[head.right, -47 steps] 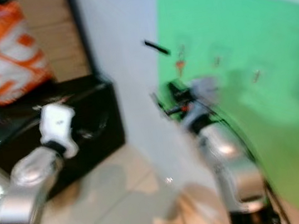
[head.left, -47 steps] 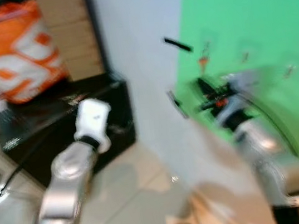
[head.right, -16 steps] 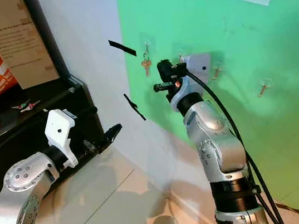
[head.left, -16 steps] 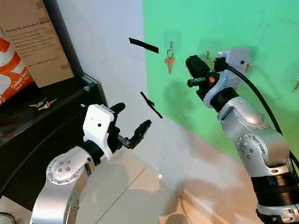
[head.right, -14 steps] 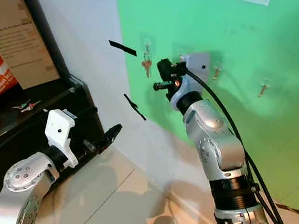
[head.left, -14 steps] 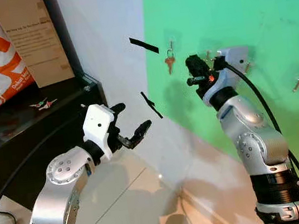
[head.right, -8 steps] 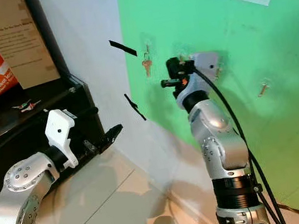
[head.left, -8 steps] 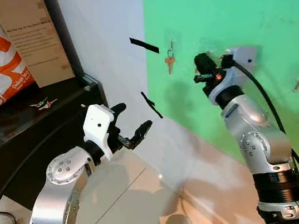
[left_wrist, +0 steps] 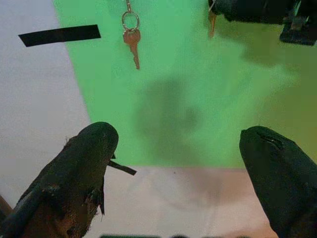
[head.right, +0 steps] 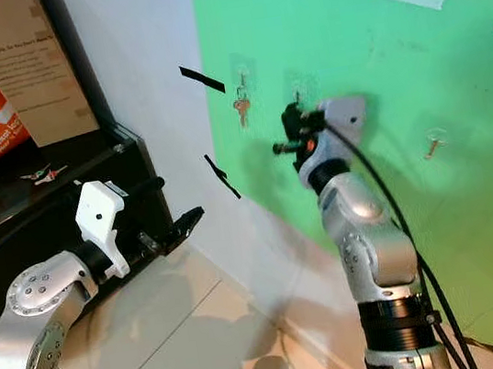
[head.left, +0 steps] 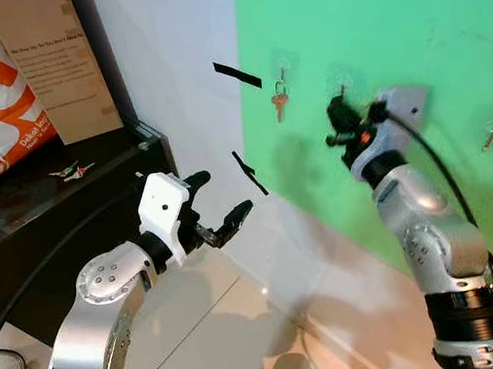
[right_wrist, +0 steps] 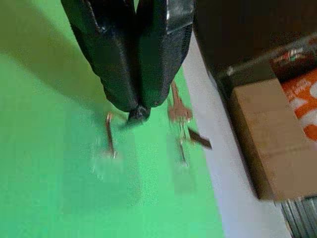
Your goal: Hang keys on a hook
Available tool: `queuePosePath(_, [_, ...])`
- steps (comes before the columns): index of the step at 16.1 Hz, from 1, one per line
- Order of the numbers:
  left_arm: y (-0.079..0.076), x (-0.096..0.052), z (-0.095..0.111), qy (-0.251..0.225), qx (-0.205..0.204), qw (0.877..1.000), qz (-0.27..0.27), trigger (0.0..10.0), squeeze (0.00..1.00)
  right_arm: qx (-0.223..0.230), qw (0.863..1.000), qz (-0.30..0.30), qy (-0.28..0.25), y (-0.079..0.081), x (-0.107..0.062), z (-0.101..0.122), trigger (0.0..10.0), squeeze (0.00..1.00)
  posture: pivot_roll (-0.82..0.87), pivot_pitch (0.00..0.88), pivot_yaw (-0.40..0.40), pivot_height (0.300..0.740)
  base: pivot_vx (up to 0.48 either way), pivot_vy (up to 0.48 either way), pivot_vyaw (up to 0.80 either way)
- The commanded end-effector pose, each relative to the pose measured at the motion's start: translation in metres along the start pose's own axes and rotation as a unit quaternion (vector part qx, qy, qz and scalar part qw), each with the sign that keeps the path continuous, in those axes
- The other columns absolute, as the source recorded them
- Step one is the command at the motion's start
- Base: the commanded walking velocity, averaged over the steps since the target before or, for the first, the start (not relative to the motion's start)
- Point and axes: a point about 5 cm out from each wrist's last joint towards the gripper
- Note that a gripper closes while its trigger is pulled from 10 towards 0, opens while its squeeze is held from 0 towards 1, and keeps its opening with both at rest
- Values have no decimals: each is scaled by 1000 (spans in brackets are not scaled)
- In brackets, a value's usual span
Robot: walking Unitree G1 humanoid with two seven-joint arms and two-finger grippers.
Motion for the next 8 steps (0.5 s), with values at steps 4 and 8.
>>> queuePosePath(4, [-5, 1, 13, -32, -6, 999, -25, 10000, 0, 4, 1000, -24, 10, -2, 5, -3, 10000, 0, 21, 0, -28, 740, 0, 0, 0])
queuePosePath(8, [-5, 2, 19, -49, -16, 998, -35, 10000, 0, 13, 1000, -17, 0, -3, 4, 2, 10000, 0, 18, 0, -28, 740, 0, 0, 0])
Point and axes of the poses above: a point about 5 cm out from each wrist's last joint towards the gripper, its own x axis pointing out of the wrist towards the gripper, its own z axis along the axis of the wrist's last joint, y = z × x, and after that the axes turned 6 degrees about x, right-handed
